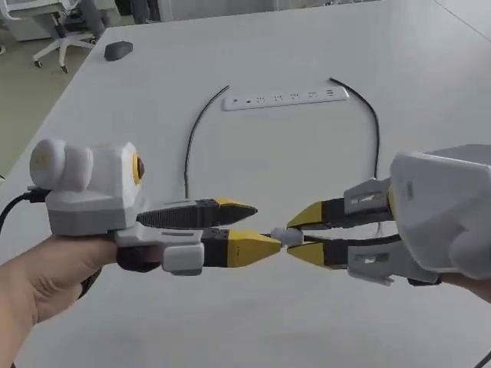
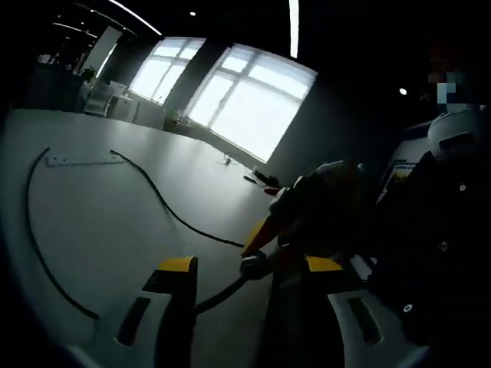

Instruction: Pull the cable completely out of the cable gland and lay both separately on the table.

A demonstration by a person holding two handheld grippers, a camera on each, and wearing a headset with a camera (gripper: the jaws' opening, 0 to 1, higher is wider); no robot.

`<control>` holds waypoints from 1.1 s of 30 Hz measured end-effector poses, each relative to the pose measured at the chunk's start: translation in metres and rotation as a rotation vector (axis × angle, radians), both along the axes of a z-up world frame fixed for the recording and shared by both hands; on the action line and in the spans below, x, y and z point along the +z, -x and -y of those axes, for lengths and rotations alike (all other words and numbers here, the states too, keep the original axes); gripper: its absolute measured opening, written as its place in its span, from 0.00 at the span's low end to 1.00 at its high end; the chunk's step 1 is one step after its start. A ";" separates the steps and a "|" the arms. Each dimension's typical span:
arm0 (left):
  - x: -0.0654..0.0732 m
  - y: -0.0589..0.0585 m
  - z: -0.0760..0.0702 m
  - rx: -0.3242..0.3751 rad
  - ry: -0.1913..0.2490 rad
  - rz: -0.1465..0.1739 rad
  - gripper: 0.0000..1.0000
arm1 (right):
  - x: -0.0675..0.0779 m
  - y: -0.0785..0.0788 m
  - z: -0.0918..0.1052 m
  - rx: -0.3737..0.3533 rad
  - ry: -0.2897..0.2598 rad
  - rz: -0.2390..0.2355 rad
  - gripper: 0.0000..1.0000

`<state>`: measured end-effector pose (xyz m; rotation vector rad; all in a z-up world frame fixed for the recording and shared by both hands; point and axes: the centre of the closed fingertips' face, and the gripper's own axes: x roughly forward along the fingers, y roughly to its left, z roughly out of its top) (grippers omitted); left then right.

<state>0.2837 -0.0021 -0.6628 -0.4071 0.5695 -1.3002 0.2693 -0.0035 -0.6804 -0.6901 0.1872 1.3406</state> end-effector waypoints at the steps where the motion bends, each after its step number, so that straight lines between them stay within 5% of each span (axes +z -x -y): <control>1: -0.001 -0.002 -0.001 0.001 -0.002 0.016 0.51 | 0.000 0.001 0.000 0.001 -0.001 -0.001 0.07; 6: -0.002 0.005 0.002 -0.038 0.011 0.007 0.35 | 0.004 0.004 -0.002 0.017 -0.012 0.013 0.07; 11: -0.012 0.011 0.005 -0.074 -0.024 0.014 0.35 | 0.003 0.007 -0.005 0.032 -0.008 0.010 0.07; 21: -0.014 0.013 0.005 -0.091 -0.014 0.002 0.21 | 0.003 0.010 -0.007 0.055 -0.010 0.020 0.07; 33: -0.015 0.015 0.005 -0.114 -0.009 0.008 0.16 | 0.002 0.009 -0.007 0.061 -0.011 0.004 0.07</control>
